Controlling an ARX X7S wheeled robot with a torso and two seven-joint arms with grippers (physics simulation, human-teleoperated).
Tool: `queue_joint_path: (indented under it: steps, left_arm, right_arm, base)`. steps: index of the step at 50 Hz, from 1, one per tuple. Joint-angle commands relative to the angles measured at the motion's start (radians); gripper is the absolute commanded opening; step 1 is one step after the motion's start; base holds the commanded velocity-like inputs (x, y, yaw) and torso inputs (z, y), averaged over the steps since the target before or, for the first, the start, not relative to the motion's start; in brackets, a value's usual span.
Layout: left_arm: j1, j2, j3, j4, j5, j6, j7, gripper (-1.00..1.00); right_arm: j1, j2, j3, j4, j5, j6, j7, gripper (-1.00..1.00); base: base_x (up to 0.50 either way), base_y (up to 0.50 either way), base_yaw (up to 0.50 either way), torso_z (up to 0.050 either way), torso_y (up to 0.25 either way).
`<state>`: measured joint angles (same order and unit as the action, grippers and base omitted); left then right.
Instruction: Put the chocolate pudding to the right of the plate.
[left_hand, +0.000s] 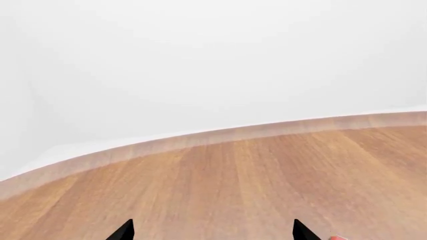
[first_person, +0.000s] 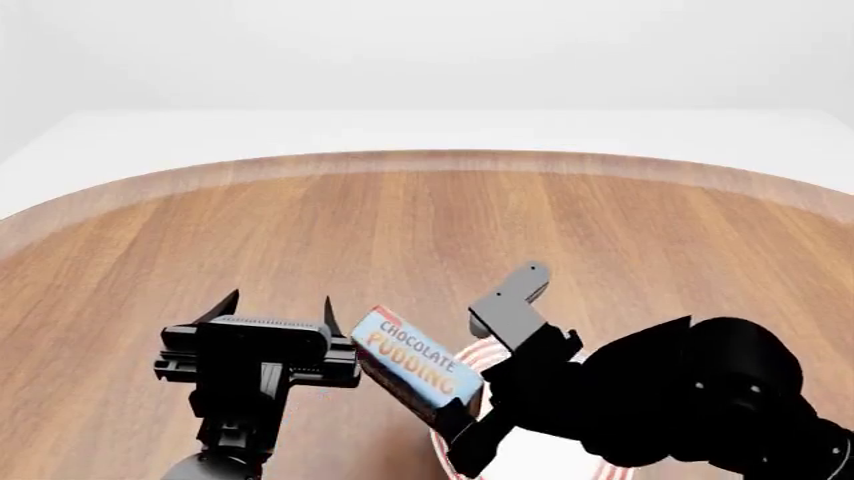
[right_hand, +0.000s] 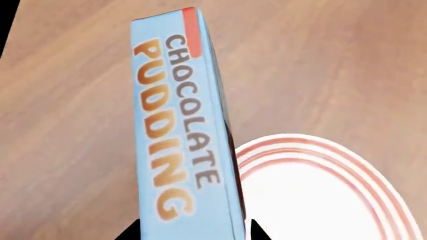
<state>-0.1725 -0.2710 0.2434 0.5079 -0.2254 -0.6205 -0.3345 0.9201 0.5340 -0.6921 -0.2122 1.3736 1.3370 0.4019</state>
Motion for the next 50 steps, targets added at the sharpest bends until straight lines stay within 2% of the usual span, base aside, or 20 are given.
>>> queue_joint_path:
  steps: [1, 15, 21, 29, 37, 50]
  left_arm:
    - [-0.003, -0.004, 0.001, 0.002, -0.005, 0.0, -0.004, 1.0]
    - [-0.003, -0.009, 0.002, 0.001, -0.011, 0.003, -0.008, 1.0]
    - [0.0, -0.013, -0.002, 0.004, -0.017, 0.003, -0.008, 1.0]
    - [-0.001, -0.015, 0.001, 0.005, -0.019, 0.005, -0.011, 1.0]
    - [-0.001, -0.018, 0.004, 0.006, -0.021, 0.007, -0.012, 1.0]
    - [-0.004, -0.021, 0.009, 0.012, -0.025, 0.003, -0.017, 1.0]
  right_arm:
    - [0.069, 0.061, 0.107, 0.105, 0.022, -0.017, 0.083, -1.0]
    - [0.08, 0.172, 0.2, 0.205, 0.022, -0.067, 0.106, -1.0]
    - [0.024, 0.267, 0.256, 0.182, 0.077, -0.065, 0.152, -1.0]
    - [-0.015, 0.369, 0.318, 0.191, 0.099, -0.094, 0.134, -1.0]
    - [-0.137, 0.472, 0.389, 0.175, 0.119, -0.167, 0.102, -1.0]
    - [-0.201, 0.523, 0.408, 0.302, 0.071, -0.225, 0.034, -1.0]
  base:
    - [0.0, 0.0, 0.0, 0.0, 0.0]
    - [0.0, 0.0, 0.0, 0.0, 0.0]
    - [0.0, 0.0, 0.0, 0.0, 0.0]
    - [0.0, 0.0, 0.0, 0.0, 0.0]
    - [0.0, 0.0, 0.0, 0.0, 0.0]
    - [0.0, 0.0, 0.0, 0.0, 0.0]
